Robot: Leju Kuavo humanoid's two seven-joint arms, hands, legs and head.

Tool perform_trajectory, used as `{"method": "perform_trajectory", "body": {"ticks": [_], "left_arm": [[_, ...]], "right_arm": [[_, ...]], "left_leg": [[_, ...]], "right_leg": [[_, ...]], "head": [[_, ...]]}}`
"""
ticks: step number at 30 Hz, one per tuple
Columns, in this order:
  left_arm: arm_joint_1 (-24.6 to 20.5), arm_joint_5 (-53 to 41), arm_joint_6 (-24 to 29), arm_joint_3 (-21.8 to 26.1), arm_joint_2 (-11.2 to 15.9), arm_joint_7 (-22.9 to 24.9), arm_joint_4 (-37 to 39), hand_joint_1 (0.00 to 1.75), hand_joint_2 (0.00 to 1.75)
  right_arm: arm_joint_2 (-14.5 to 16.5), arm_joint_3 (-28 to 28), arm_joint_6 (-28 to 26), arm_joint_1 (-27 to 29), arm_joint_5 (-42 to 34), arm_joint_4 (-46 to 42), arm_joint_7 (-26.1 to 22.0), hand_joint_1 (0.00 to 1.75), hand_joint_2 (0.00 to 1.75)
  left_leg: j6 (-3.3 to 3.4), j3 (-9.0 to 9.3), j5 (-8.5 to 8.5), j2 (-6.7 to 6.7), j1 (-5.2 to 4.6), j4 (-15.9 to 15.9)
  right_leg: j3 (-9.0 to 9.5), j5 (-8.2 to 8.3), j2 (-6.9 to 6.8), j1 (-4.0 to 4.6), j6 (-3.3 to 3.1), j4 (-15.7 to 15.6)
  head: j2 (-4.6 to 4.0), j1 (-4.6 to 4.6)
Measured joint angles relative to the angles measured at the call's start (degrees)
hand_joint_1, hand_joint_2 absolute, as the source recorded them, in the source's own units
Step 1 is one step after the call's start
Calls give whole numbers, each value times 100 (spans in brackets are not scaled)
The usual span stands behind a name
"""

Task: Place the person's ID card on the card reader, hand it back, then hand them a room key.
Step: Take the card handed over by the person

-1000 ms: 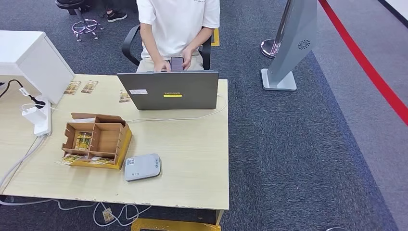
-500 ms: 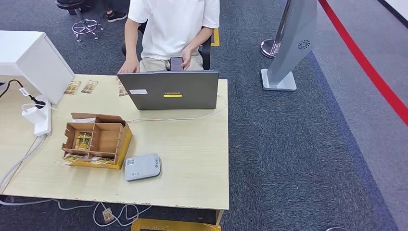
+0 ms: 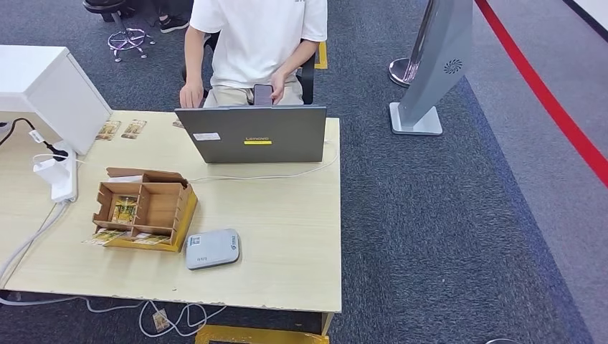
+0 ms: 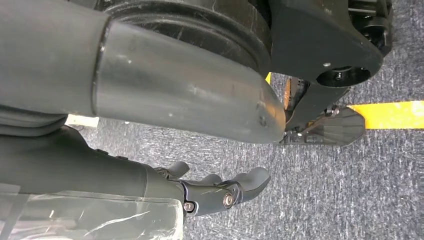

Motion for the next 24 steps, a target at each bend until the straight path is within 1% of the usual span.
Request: {"method": "perform_trajectory", "body": {"ticks": [2,4,5,6,7,8,9,10,12,14,16,18,20,21,22,24], "left_arm": [[-12,11,-129,10,-45,-1,-389,0,175],[-28,30,-119,21,-69,4,-798,0,175],[-54,43,-9,16,-72,26,-1085,0,175],[-87,43,255,-22,-68,65,-1474,0,175],[-116,-18,725,-129,-55,126,-1953,0,175],[-136,-157,1387,-320,-19,186,-2481,0,175],[-138,-398,2215,-637,39,216,-3005,0,175],[-133,-726,3087,-1083,138,213,-3463,0,175],[-168,-1515,4580,-2294,479,175,-4053,0,175],[-374,-2471,5589,-3614,965,320,-4249,0,175],[-766,-3763,6442,-4705,1487,699,-4219,0,175],[-1270,-5484,7238,-5600,2060,1300,-3983,0,175],[-1797,-7242,7798,-6376,2694,1937,-3572,0,175],[-2026,-7904,7939,-6693,2969,2171,-3365,0,175],[-2225,-8351,7995,-6978,3197,2366,-3173,0,175],[-2557,-8766,7958,-7445,3444,2754,-2844,0,175]], "right_arm": [[0,0,2,2,11,0,-2,0,0],[-2,0,39,1,70,0,5,0,0],[-8,1,76,-3,125,0,25,0,0],[-16,4,123,-12,191,0,58,0,0],[-27,9,162,-24,261,0,107,0,0],[-36,15,187,-37,325,-1,155,0,0],[-41,21,207,-54,388,-1,199,0,0],[-44,28,220,-72,451,-2,235,0,0],[-44,51,263,-117,577,-2,289,0,0],[-44,96,303,-169,713,-2,353,0,0],[-44,158,338,-208,845,-2,418,0,0],[-44,210,386,-219,946,-2,470,0,0],[-44,246,413,-217,1011,-1,500,0,0],[-44,261,410,-217,1026,-1,509,0,0],[-44,271,403,-217,1033,-1,522,0,0],[-44,278,391,-215,1031,0,547,0,0]], "left_leg": [[0,1,0,0,-1,0],[-1,1,1,0,5,0],[-1,1,1,1,10,2],[-2,1,2,3,15,4],[-2,2,2,6,19,6],[-4,4,4,9,22,9],[-6,4,6,12,23,9],[-8,5,10,11,24,9],[-9,-1,22,-1,26,7],[-10,-9,37,-16,27,4],[-13,-12,47,-13,28,2],[-13,-12,54,-4,28,2],[-14,-13,59,2,27,2],[-15,-12,60,5,26,2],[-15,-12,60,10,24,2],[-15,-15,61,14,22,3]], "right_leg": [[-1,0,0,-1,0,0],[-4,0,0,3,-1,0],[-7,2,0,6,-4,0],[-11,4,1,10,-7,0],[-15,6,2,12,-10,-1],[-20,8,4,14,-13,-1],[-22,10,4,15,-14,-1],[-23,11,3,16,-15,-1],[-21,15,-12,18,-15,1],[-18,25,-29,21,-18,4],[-22,42,-26,23,-27,6],[-28,53,-16,23,-30,8],[-30,59,-6,22,-27,9],[-31,61,-2,21,-26,10],[-34,62,4,19,-25,10],[-40,63,9,16,-24,9]], "head": [[0,-6],[1,-9],[1,-4],[1,2],[0,2],[0,-1],[0,-7],[0,-15],[1,-15],[0,-13],[0,-11],[0,-9],[0,-5],[0,-5],[1,-7],[0,-9]]}}
